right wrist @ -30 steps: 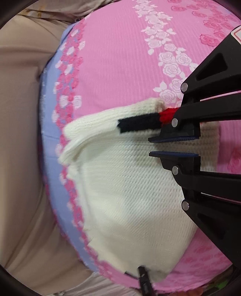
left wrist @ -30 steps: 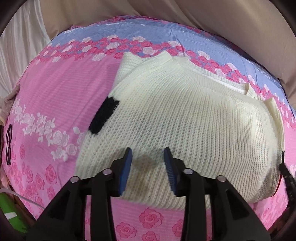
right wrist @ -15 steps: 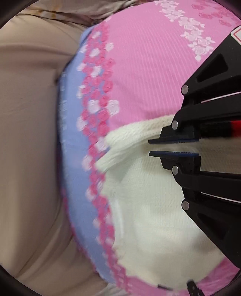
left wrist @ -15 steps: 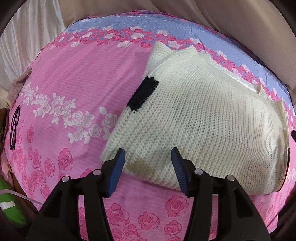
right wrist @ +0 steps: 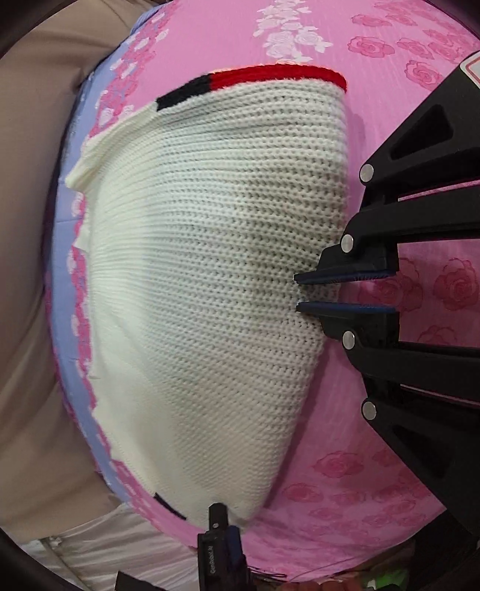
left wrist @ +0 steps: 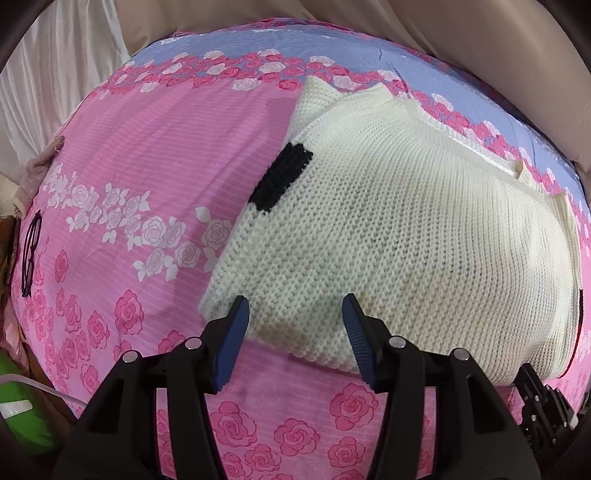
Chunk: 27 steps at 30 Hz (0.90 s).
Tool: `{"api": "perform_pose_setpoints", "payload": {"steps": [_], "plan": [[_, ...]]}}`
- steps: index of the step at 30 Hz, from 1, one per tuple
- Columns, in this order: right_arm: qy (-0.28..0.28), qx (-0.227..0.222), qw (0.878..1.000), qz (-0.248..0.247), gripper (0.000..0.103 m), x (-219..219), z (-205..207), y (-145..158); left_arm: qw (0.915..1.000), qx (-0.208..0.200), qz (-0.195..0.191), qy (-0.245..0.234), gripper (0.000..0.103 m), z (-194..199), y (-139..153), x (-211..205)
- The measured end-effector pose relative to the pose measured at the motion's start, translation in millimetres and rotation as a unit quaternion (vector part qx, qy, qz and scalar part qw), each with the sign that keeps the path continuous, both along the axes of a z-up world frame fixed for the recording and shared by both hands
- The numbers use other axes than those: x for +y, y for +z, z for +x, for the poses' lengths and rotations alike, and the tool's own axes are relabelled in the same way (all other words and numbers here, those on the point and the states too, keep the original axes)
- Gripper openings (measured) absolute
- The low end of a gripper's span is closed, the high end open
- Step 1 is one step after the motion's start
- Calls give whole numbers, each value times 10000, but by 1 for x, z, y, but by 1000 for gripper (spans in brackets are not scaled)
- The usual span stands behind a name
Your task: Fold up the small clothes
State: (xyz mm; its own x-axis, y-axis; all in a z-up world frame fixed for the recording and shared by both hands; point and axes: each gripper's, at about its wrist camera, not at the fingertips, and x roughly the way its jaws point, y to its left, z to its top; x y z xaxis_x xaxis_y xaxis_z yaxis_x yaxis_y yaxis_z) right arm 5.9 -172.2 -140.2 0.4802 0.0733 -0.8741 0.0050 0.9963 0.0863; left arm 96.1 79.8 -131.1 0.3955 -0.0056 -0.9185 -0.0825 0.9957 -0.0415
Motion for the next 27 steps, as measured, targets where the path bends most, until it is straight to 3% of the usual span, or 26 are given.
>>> {"api": "perform_pose_setpoints", "payload": {"steps": [2, 5, 6, 7, 9, 10, 13, 17, 19, 21, 23, 24, 25, 27], "plan": [[-63, 60, 9999, 89, 10, -4, 0, 6, 10000, -1, 11, -10, 51, -1, 0, 0], [-439, -223, 9985, 239, 13, -25, -13, 30, 10000, 13, -9, 3, 55, -3, 1, 0], [-659, -331, 9971, 202, 24, -35, -21, 36, 10000, 17, -28, 15, 61, -5, 2, 1], [-843, -395, 9955, 155, 42, -47, -30, 39, 10000, 14, -68, 17, 69, -6, 2, 2], [-1166, -450, 9922, 8, 57, -69, -43, 41, 9998, 18, -188, 96, 85, -10, 3, 6], [-1314, -426, 9904, -75, 60, -80, -47, 40, 9988, -6, -463, 177, 88, -13, 2, 12], [-1695, -250, 9852, 7, 64, -104, -52, 29, 9926, 162, -1045, 600, 91, -13, -12, 28], [-1978, -129, 9781, 634, 68, -124, -44, 7, 9768, 252, -1723, 1244, 91, 0, -31, 45], [-1997, -85, 9734, 1118, 68, -127, -35, -3, 9745, 121, -1756, 1392, 93, 6, -30, 44], [-2054, -147, 9708, 1235, 71, -124, -28, -4, 9727, 88, -1860, 1382, 92, 14, -29, 43], [-1967, -194, 9689, 1487, 56, -123, -20, -2, 9741, 212, -1815, 1336, 72, 20, -27, 42], [-1946, -220, 9661, 1682, 19, -122, -19, 0, 9749, 258, -1868, 1180, 42, 22, -23, 40], [-1940, -201, 9628, 1872, 17, -123, -18, 2, 9754, 381, -1929, 995, 18, 20, -21, 37], [-1957, -361, 9590, 2020, 15, -124, -22, 17, 9751, 411, -1974, 921, 11, 14, -12, 40]]}}
